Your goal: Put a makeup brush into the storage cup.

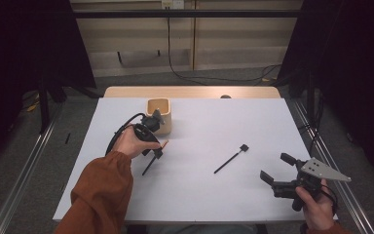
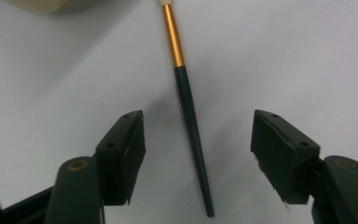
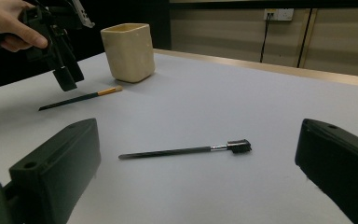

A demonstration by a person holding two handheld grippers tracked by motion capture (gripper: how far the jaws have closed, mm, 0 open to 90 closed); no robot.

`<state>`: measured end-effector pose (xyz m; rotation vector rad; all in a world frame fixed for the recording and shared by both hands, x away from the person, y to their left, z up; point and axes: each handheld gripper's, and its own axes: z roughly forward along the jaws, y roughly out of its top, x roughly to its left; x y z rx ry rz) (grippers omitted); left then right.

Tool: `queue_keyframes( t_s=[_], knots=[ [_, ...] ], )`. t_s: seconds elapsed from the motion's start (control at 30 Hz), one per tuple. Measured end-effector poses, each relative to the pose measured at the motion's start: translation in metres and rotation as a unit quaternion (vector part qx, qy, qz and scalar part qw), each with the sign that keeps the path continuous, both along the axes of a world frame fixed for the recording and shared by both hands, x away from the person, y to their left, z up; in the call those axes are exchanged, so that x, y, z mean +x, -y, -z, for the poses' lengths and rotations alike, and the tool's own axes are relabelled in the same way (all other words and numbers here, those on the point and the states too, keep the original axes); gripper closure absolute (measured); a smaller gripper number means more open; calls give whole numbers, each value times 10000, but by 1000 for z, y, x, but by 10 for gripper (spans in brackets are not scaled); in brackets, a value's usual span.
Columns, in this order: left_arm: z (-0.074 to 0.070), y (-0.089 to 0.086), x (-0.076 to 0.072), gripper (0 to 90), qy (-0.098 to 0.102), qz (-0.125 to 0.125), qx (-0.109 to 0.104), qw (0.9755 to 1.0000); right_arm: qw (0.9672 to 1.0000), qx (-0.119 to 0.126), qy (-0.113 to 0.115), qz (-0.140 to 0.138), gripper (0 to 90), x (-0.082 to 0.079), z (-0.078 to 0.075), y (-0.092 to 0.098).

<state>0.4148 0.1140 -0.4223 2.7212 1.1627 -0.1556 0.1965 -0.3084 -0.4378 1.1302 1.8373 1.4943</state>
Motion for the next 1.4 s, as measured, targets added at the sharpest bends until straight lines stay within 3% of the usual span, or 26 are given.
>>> queue_keyframes(
  t_s=[0.2,0.27,0.4,0.63,0.97,1.2,1.4],
  knots=[
    [4,4,3,493,24,37,-45,10000,10000,2,-3,-11,0,0,0,0],
    [4,4,4,542,185,2,0,9998,10000,0,-5,-17,0,0,0,0],
    [8,4,5,576,124,5,103,9999,10000,10,-20,-22,0,0,0,0],
    [13,10,7,675,83,-83,70,9999,10000,5,-10,-26,0,0,0,-1],
    [19,13,8,697,13,-73,146,9999,10000,-31,-28,-70,0,0,1,-1],
    [24,14,7,734,101,-40,108,9999,10000,-16,-28,-57,0,0,1,-1],
    [26,10,3,799,297,-118,38,9995,10000,-17,-35,-56,0,0,1,-1]
  ],
)
